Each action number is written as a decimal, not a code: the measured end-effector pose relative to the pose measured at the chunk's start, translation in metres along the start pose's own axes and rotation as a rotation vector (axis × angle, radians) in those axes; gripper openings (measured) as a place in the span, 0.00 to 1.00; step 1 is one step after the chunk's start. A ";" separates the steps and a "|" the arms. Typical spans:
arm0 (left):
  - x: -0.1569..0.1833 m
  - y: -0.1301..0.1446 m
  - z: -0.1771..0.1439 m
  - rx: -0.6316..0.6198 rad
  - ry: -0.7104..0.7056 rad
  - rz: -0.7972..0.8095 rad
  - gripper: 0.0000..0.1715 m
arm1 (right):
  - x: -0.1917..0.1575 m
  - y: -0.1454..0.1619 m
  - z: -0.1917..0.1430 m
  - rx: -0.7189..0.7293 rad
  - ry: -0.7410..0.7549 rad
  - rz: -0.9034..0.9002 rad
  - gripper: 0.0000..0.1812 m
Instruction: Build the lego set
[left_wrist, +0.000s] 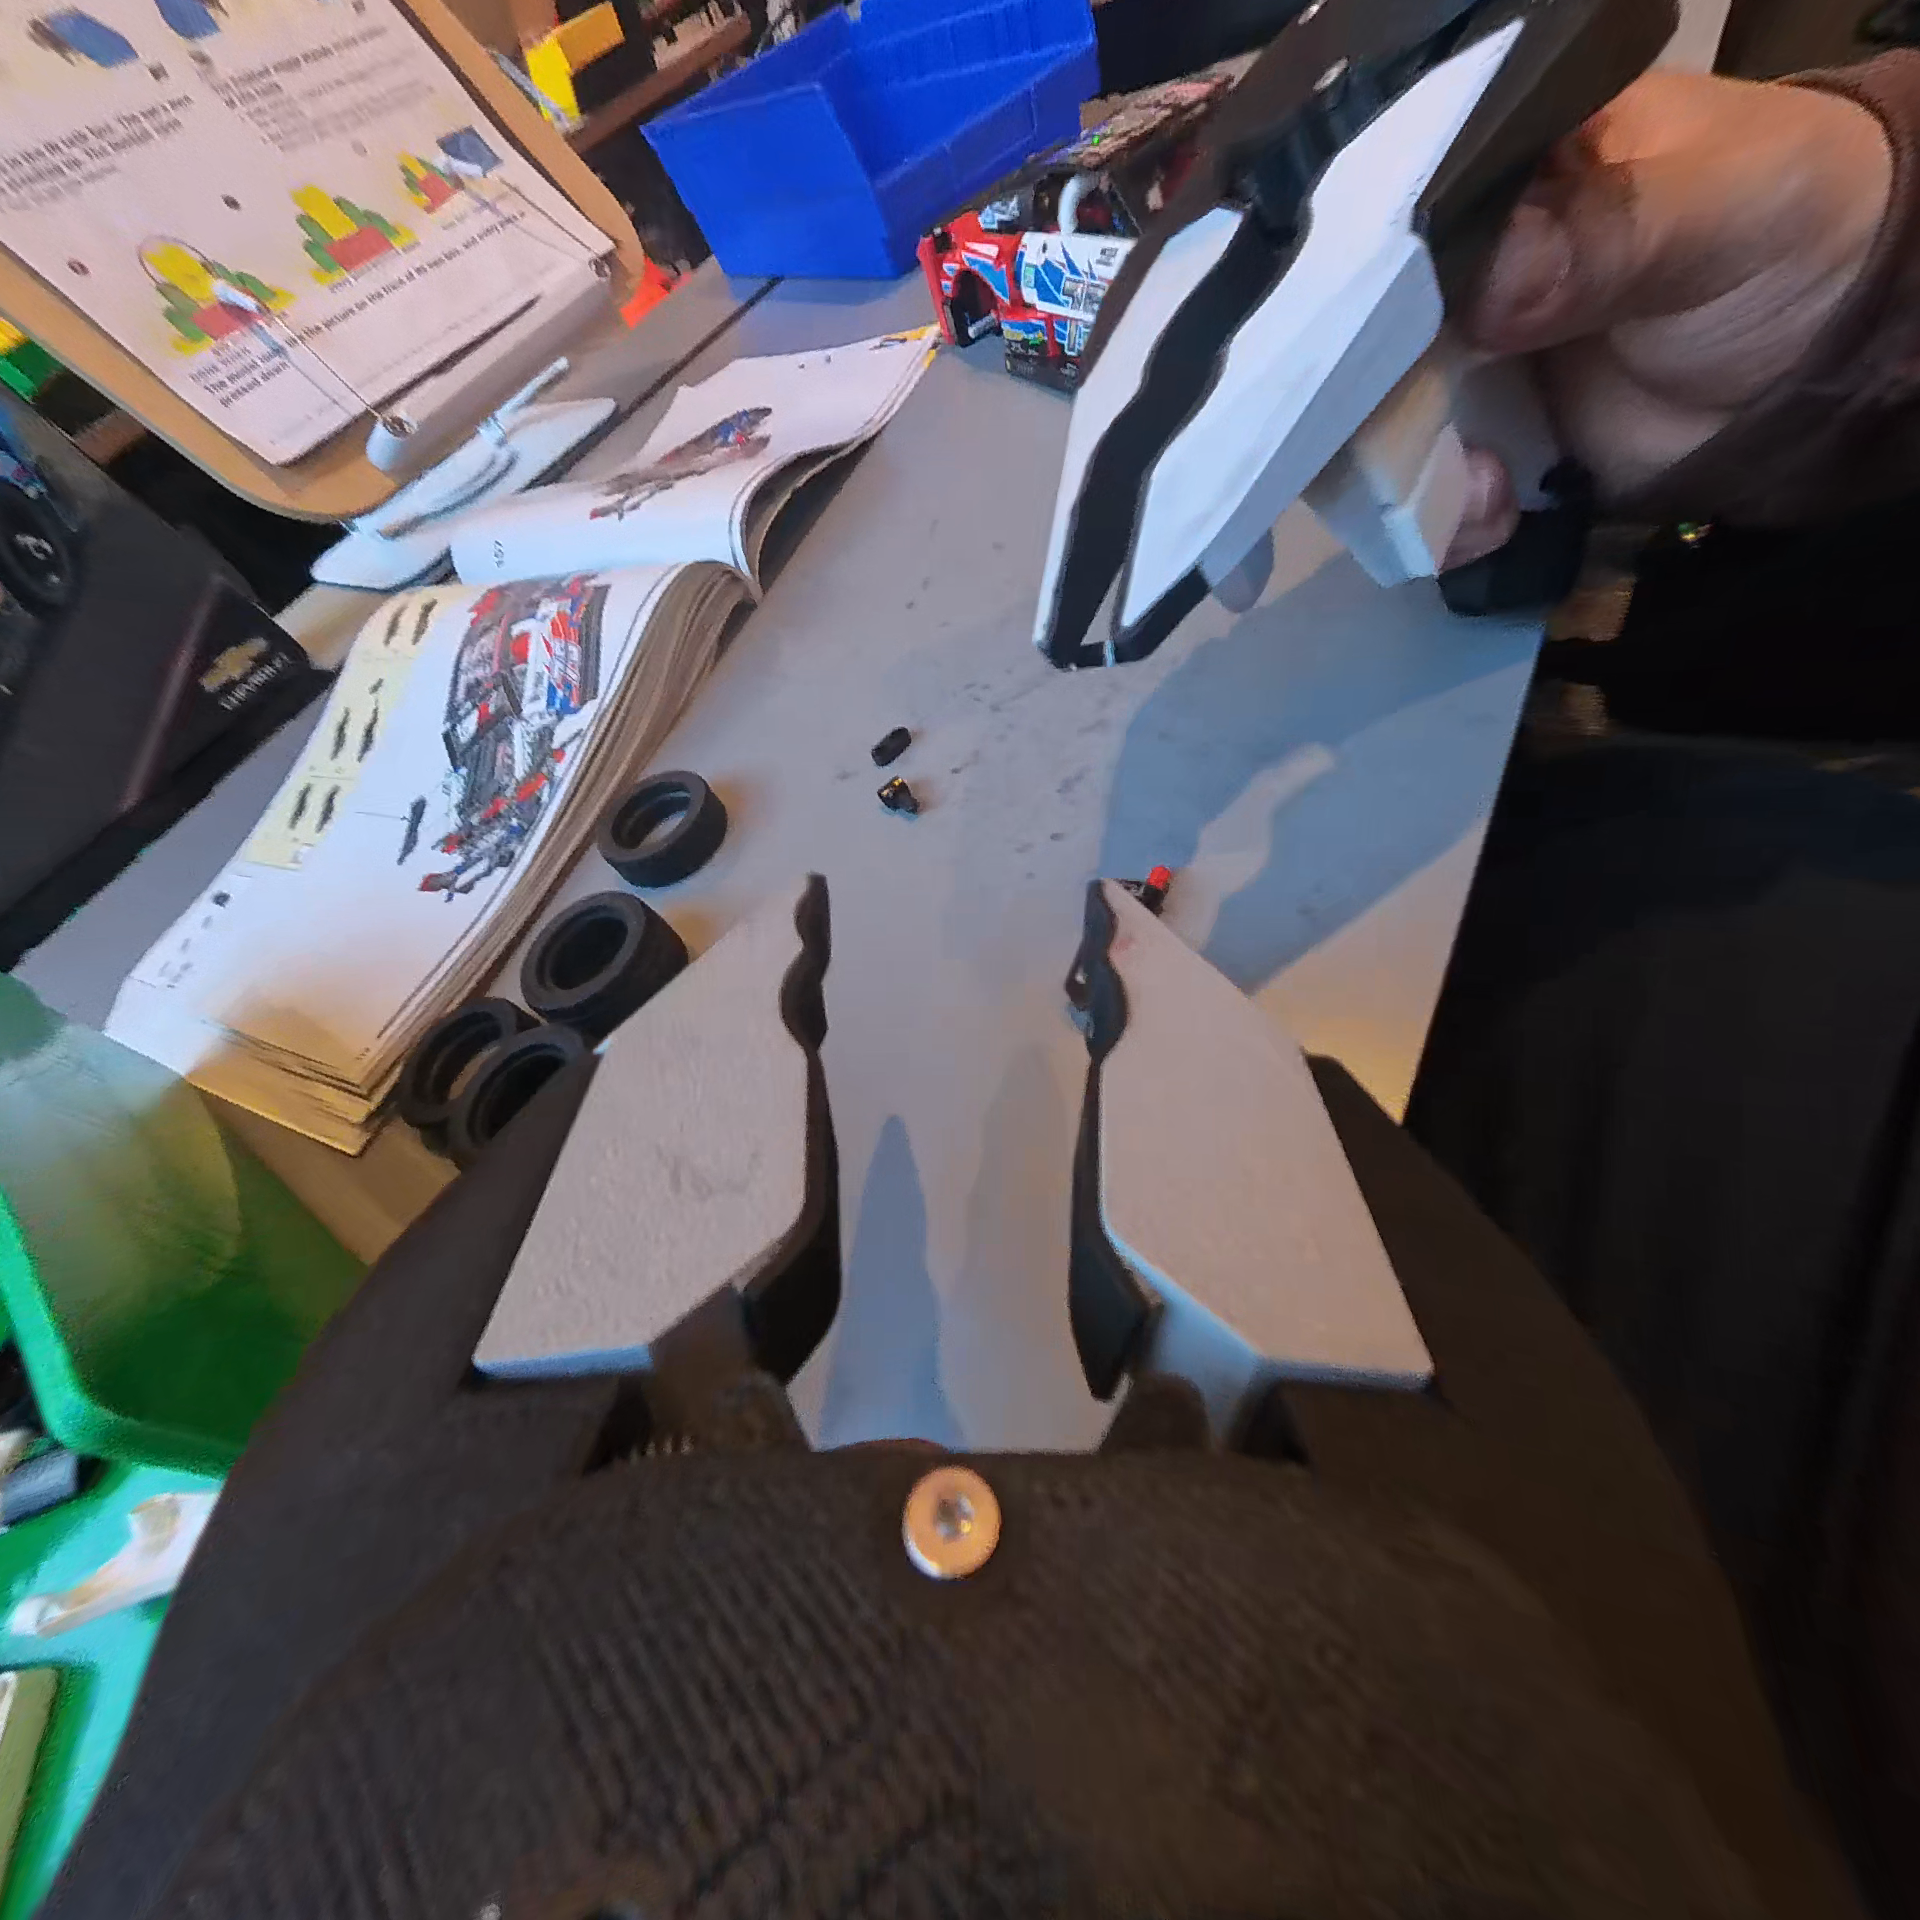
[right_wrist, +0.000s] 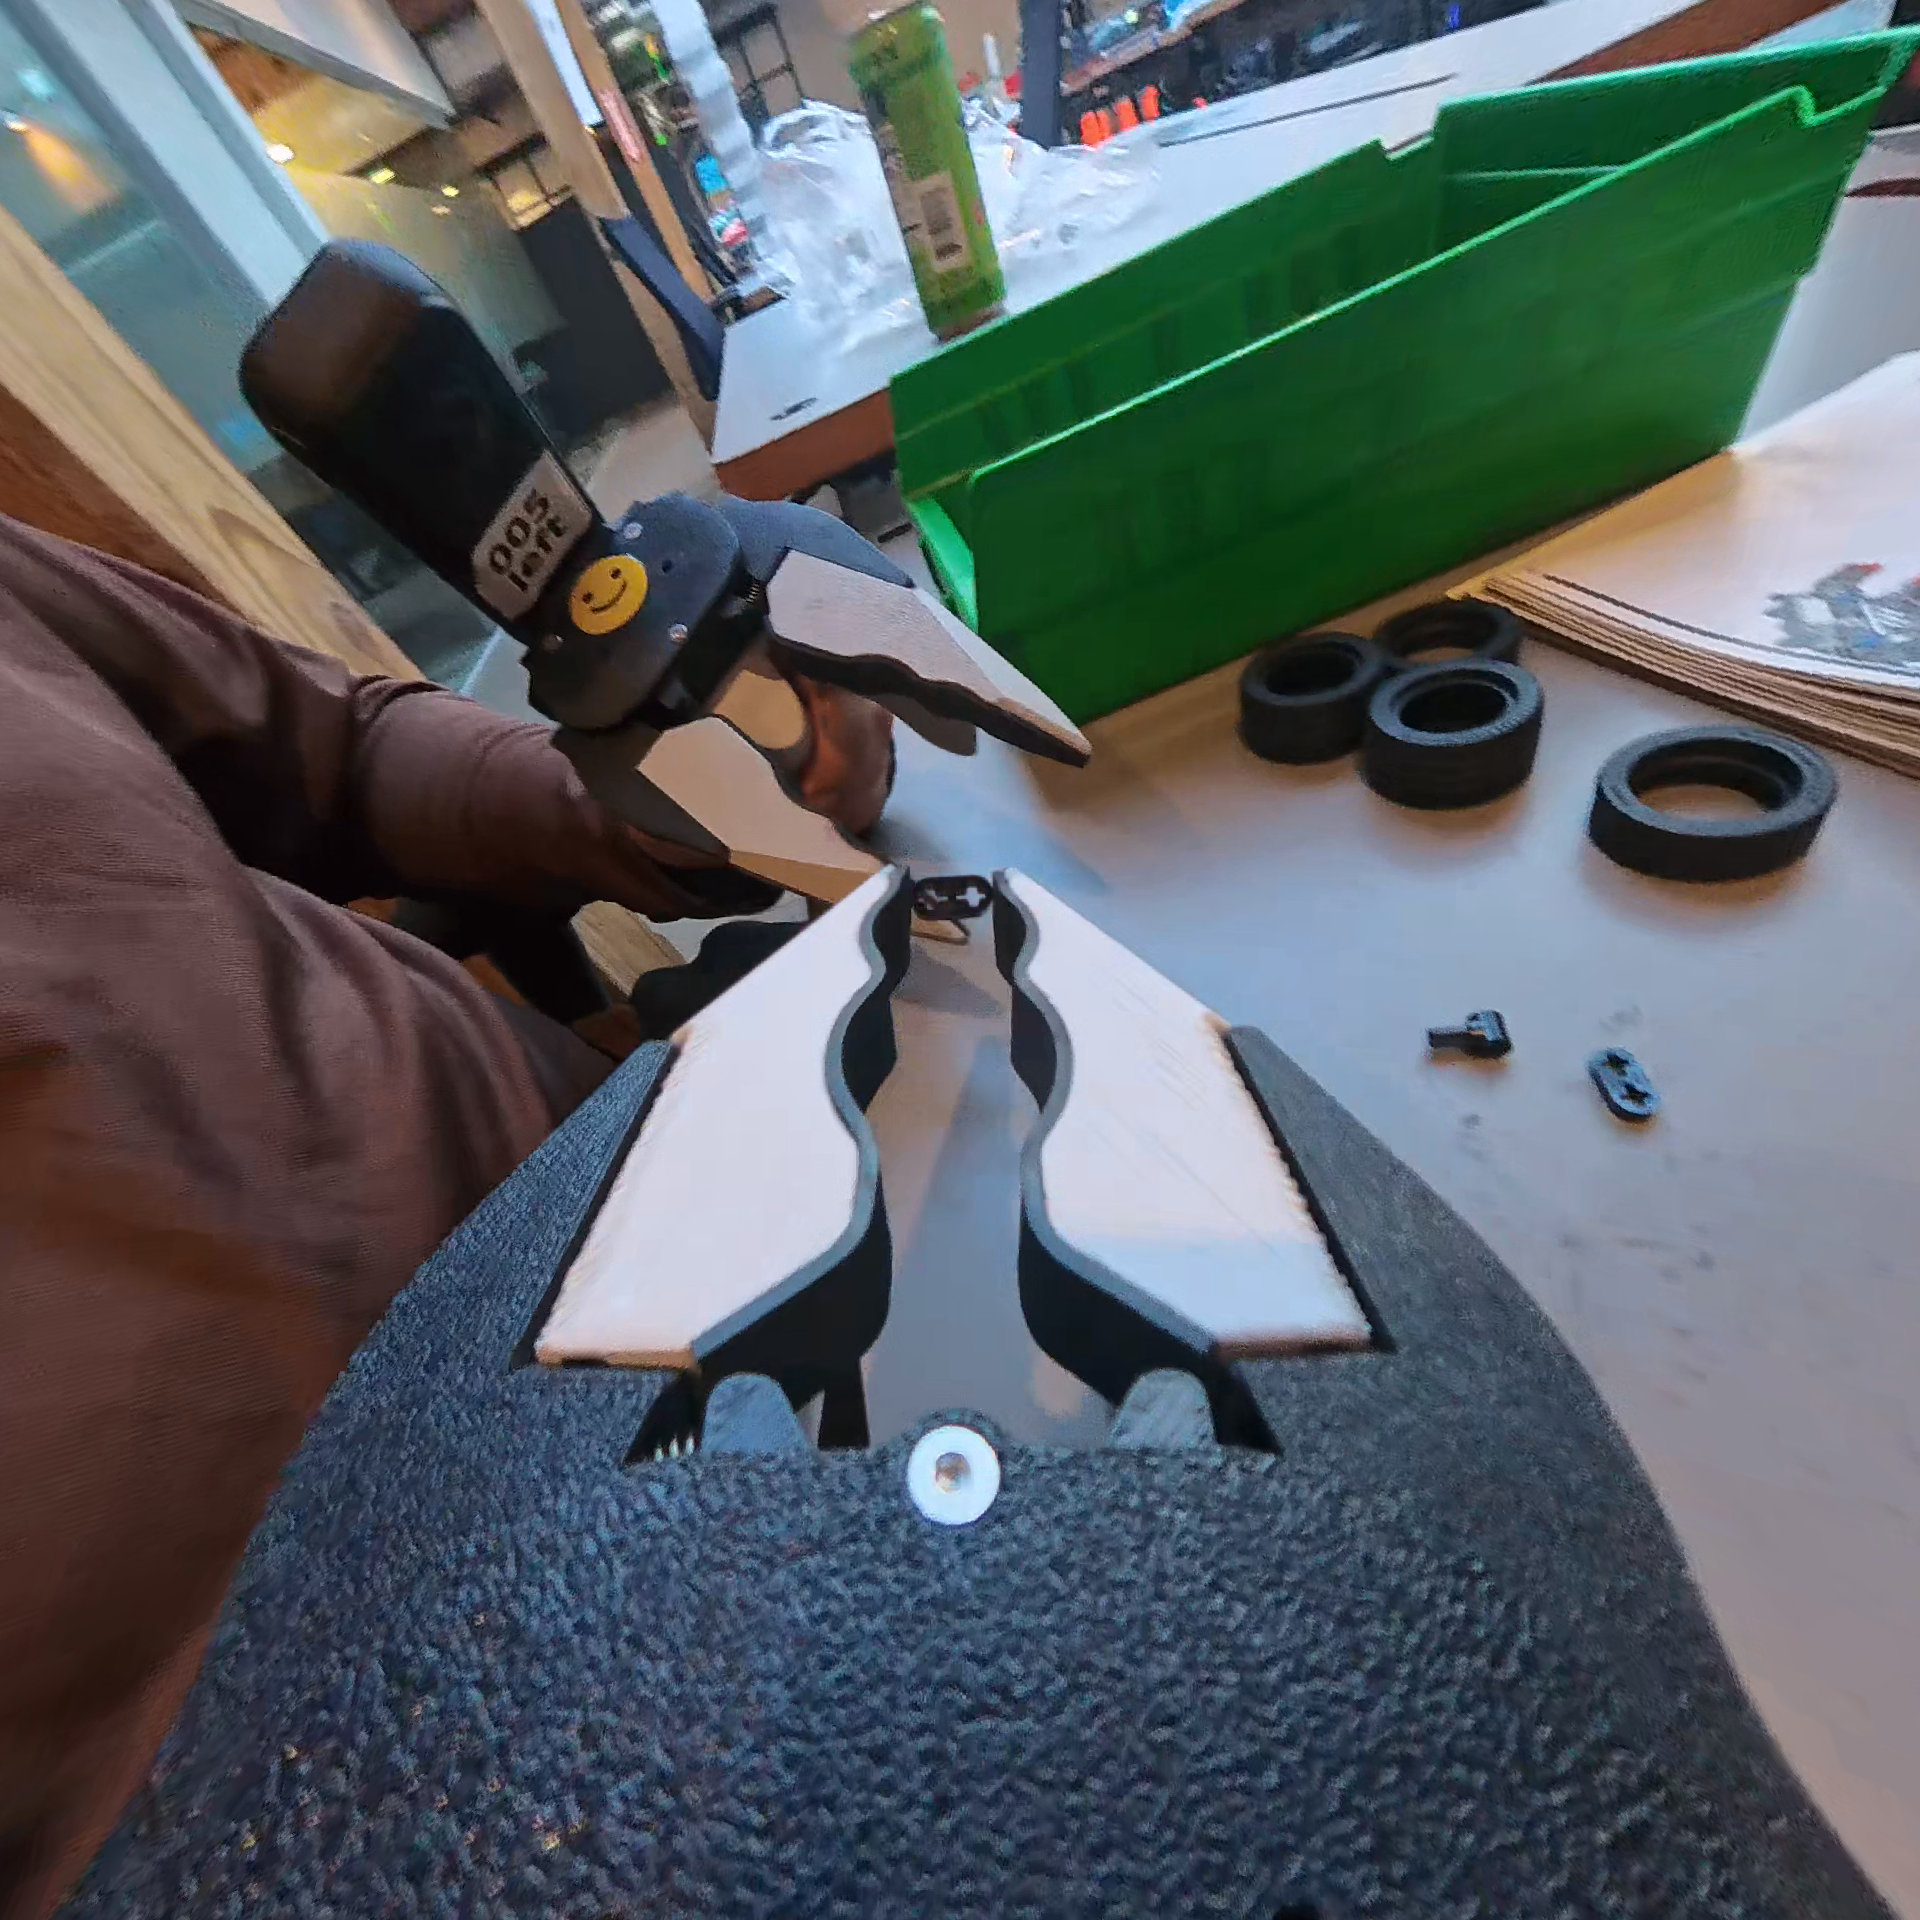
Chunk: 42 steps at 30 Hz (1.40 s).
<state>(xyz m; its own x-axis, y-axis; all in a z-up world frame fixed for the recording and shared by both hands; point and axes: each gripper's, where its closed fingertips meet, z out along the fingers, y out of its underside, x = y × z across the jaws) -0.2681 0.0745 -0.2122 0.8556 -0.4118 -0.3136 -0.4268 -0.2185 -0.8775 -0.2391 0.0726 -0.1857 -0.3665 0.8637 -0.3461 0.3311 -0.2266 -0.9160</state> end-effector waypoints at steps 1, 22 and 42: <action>0.000 -0.002 0.000 0.012 -0.015 0.021 0.26 | -0.002 -0.001 0.001 0.002 -0.010 -0.006 0.08; 0.033 0.020 0.022 -0.155 0.136 0.217 0.25 | 0.039 0.064 -0.019 -0.454 0.263 -0.350 0.09; 0.033 0.031 0.027 -0.240 0.184 0.153 0.21 | 0.043 0.078 -0.016 -0.524 0.235 -0.325 0.11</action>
<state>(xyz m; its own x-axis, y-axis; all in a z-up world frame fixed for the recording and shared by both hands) -0.2452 0.0774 -0.2597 0.7182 -0.6042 -0.3453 -0.6219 -0.3347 -0.7079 -0.2154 0.0990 -0.2685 -0.3389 0.9400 0.0398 0.6366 0.2603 -0.7259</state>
